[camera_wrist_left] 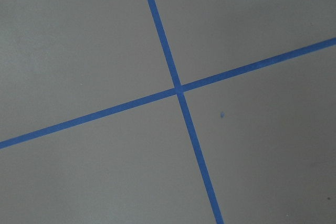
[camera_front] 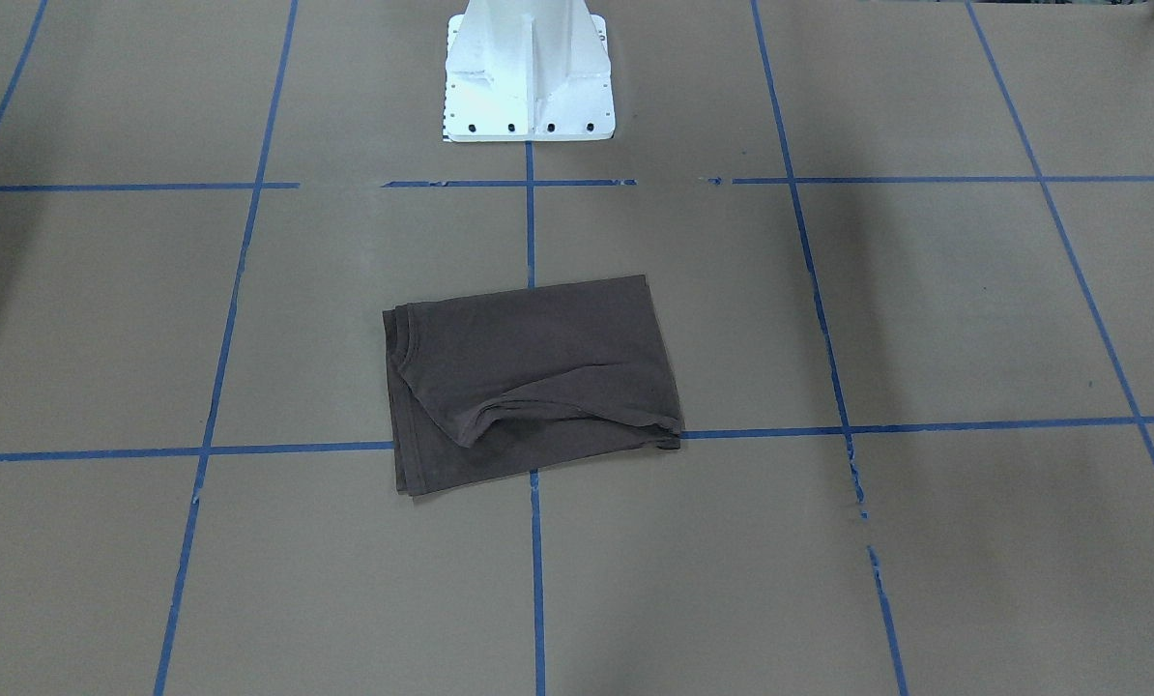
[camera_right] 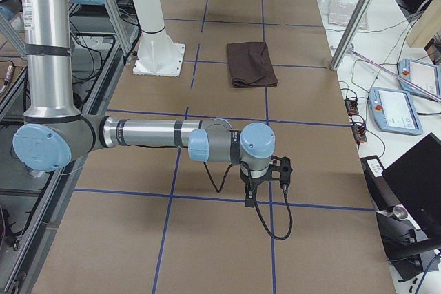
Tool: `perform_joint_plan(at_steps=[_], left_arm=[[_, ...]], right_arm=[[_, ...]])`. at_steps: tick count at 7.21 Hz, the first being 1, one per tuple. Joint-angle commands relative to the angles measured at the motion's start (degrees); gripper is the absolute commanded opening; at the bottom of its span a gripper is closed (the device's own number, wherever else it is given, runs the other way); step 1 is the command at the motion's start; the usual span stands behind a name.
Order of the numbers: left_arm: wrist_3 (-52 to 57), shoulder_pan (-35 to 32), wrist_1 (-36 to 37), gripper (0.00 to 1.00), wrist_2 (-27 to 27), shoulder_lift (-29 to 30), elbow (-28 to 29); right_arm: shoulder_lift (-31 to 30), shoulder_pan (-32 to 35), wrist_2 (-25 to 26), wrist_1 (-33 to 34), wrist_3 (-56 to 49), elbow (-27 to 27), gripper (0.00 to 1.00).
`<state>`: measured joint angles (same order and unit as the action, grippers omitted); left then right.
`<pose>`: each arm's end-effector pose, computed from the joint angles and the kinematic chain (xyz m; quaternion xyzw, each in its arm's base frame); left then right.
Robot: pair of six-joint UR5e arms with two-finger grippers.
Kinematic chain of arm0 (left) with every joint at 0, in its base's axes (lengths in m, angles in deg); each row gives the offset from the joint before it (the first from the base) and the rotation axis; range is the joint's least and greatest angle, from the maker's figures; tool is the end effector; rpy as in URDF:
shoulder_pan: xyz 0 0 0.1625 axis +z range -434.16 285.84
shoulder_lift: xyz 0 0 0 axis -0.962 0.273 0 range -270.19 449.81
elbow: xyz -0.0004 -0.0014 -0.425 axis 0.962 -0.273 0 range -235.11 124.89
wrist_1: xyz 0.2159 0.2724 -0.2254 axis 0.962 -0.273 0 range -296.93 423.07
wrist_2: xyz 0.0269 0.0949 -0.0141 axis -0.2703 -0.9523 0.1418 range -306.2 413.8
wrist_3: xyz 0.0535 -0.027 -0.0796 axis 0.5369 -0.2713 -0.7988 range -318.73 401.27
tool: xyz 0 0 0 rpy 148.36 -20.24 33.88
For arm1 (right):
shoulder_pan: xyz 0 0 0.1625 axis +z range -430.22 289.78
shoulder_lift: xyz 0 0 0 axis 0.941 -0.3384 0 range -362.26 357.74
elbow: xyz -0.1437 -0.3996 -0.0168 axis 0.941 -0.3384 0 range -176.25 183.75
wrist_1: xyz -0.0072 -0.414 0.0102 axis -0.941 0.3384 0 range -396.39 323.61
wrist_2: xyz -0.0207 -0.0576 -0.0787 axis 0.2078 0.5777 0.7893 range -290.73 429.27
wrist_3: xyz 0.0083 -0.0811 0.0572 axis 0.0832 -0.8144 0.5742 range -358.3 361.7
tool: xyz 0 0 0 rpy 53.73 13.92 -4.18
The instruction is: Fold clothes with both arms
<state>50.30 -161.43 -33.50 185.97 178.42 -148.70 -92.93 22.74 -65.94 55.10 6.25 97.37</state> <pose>-0.0430 -0.4941 0.6302 0.0910 0.3542 0.1227 0.9226 0.0878 -0.4842 0.6349 0.0064 -0.3845 0.0556 0.9214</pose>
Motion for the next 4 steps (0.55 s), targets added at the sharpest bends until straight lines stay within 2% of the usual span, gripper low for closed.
perform_joint_plan(at_steps=[1, 2, 4], left_arm=[[-5.73, 0.0, 0.33, 1.0, 0.45, -0.02, 0.6], [-12.13, 0.0, 0.24, 1.0, 0.45, -0.02, 0.34], [-12.99, 0.0, 0.07, 1.0, 0.54, -0.02, 0.61]], right_arm=[[-0.03, 0.03, -0.05, 0.44, 0.28, 0.52, 1.0], [-0.12, 0.03, 0.04, 0.36, 0.28, 0.34, 1.0], [-0.21, 0.03, 0.04, 0.36, 0.28, 0.17, 1.0]])
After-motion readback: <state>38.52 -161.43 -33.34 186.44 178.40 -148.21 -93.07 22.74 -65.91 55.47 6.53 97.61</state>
